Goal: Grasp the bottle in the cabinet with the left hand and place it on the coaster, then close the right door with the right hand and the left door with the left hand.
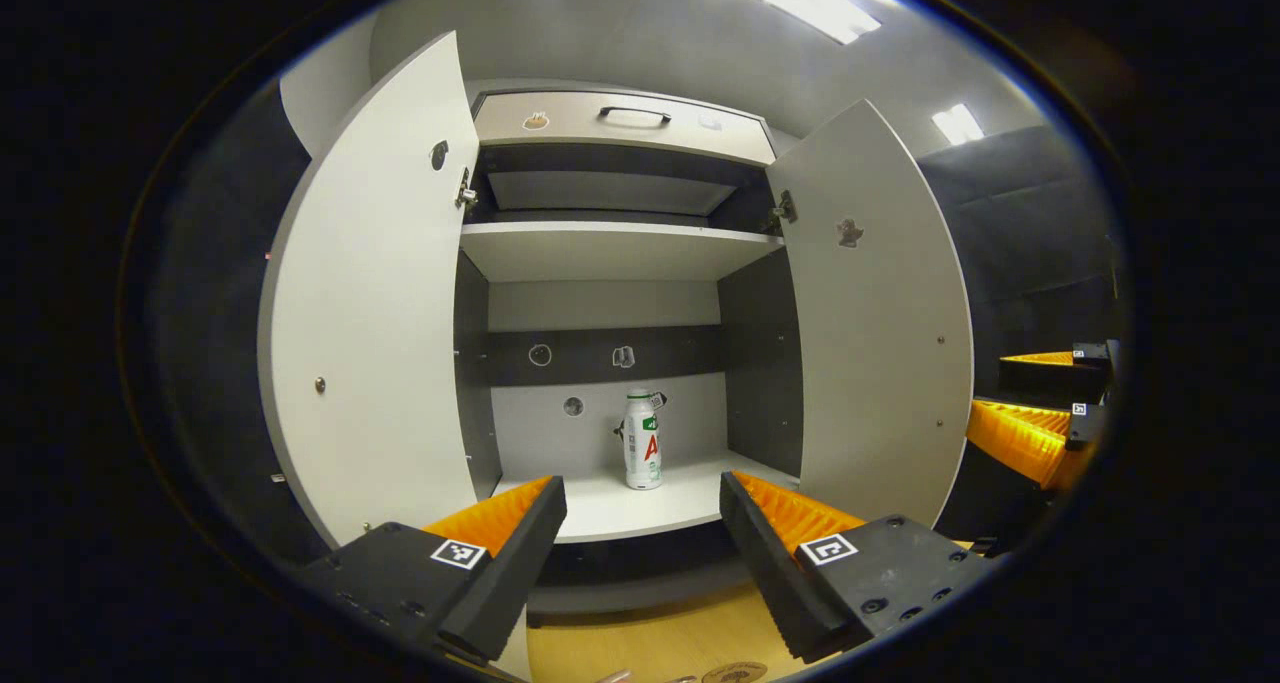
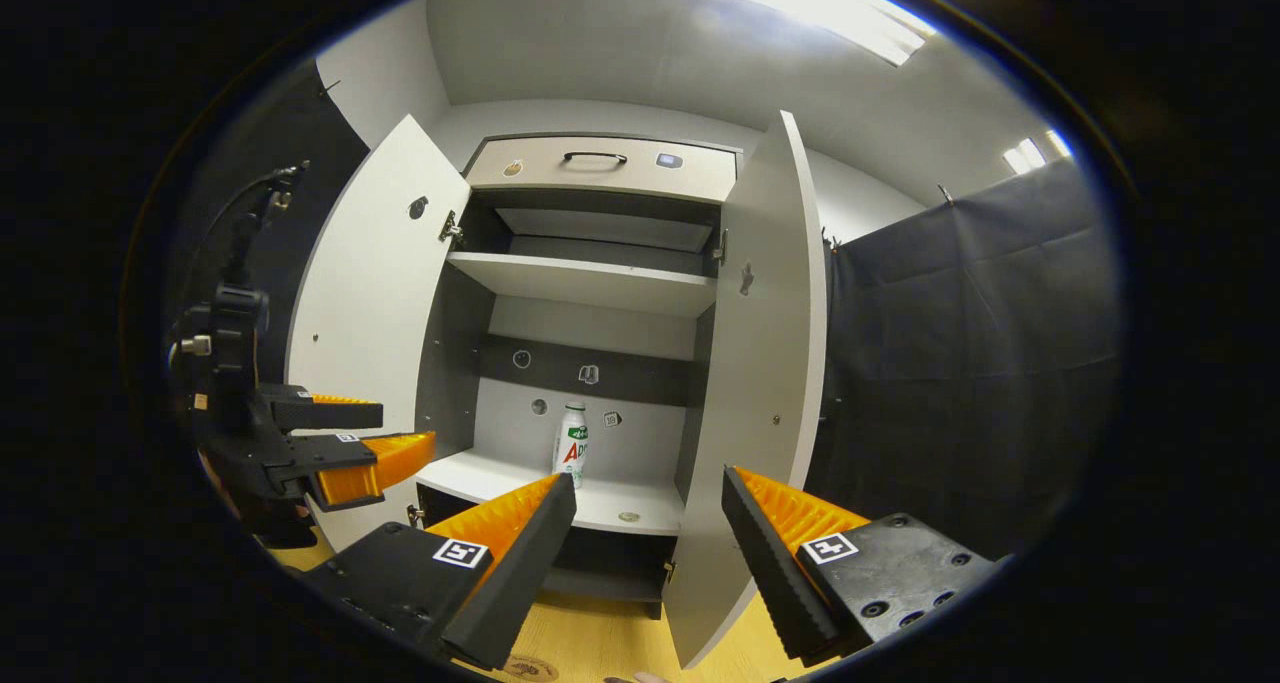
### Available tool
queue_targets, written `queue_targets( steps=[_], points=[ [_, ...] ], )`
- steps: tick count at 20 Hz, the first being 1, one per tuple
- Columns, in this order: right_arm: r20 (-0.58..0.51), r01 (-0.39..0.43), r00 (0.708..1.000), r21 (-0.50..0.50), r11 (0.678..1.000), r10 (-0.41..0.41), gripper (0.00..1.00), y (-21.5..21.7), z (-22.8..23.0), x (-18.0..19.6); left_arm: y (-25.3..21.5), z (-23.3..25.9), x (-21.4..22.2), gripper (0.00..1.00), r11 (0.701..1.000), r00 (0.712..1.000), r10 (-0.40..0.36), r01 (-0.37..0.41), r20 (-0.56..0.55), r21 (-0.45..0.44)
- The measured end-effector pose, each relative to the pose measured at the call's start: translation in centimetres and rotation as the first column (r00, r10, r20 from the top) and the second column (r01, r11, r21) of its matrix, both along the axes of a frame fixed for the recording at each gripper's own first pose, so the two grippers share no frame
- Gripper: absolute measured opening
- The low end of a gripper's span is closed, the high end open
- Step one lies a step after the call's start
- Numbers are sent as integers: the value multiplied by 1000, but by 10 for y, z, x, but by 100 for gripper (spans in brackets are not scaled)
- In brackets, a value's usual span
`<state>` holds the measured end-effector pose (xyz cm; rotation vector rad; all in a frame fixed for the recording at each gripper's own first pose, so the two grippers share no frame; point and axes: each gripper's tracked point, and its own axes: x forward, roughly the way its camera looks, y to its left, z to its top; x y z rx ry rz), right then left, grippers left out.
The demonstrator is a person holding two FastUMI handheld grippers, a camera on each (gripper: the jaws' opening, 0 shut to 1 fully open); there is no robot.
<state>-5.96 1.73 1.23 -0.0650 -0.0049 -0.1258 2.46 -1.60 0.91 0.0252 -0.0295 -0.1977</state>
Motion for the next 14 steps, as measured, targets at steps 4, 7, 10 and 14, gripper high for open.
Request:
queue_targets(
  steps=[4, 7, 10, 14],
  points=[
    [5, 20, 1000, -36, 999, -20, 97, -6, 0, 4, -10, -1, 43, 98, 1000, 1000, -29, 29, 5, 11],
    [18, -33, 999, -39, 999, 34, 97, 1, 1, 27, -26, 2, 93, 98, 998, 998, -61, 61, 12, -5],
    [19, -94, 995, -31, 995, 95, 98, 5, -4, 56, -36, -1, 152, 98, 998, 998, -60, 60, 16, 12],
    [-18, -140, 990, -19, 990, 140, 98, 2, -27, 89, -47, -28, 226, 98, 999, 999, -41, 42, -22, 19]
  ],
)
